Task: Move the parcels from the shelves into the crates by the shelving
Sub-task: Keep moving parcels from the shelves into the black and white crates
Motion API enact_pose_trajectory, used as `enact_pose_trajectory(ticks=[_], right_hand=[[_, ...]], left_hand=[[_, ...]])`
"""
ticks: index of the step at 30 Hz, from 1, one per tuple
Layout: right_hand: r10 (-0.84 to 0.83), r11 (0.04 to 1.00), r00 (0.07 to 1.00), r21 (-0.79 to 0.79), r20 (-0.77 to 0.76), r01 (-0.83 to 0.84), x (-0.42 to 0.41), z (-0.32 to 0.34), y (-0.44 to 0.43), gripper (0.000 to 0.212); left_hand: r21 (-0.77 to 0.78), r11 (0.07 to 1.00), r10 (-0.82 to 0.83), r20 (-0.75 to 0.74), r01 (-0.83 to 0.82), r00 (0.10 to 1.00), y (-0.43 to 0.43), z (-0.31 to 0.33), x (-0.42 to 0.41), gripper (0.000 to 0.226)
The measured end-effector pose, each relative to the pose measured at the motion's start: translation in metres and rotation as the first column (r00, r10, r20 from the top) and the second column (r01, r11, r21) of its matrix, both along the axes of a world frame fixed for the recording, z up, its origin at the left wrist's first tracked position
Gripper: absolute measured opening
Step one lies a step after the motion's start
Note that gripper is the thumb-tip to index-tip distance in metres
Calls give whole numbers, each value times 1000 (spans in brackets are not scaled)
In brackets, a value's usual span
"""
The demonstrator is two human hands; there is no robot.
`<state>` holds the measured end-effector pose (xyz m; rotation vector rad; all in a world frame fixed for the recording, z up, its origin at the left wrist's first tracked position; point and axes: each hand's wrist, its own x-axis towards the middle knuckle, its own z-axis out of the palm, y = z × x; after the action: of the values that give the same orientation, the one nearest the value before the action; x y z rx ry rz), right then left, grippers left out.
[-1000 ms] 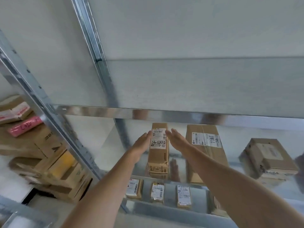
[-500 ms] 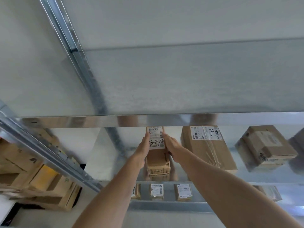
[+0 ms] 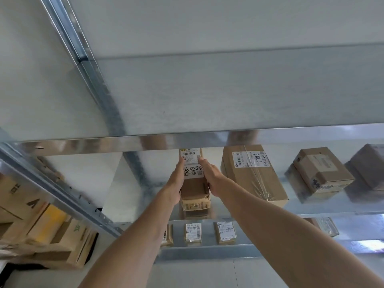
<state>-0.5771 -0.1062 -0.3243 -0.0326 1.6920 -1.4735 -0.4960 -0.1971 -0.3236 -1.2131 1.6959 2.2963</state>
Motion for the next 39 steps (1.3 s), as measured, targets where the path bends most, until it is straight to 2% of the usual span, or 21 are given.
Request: enact_pose_trajectory(ticks=[6,12,27,34,39], right_hand=[[-10,1000,1000,-29,-24,9,14,24,19,43],[4,997,999,-74,-46,-8,38,43,48,40],[-26,964,999,-265,-43,14,110,80,166,36],[-145,948,987,-295,-68,119,126,99,222,37],[-282,922,952,-308,-120,234,126,115,266,34]], left_hand=[[-29,1000,13,-24,-14,1000,20,27,15,60],[-122,992,30,-29,-33,999,50,52,40,60],[-202,977,54,-57,-64,997,186,119,124,60],[-217,975,-61,-84,42,995,236,137,136,57],[-284,944,-209,-121,168,970,264,150,120,54]])
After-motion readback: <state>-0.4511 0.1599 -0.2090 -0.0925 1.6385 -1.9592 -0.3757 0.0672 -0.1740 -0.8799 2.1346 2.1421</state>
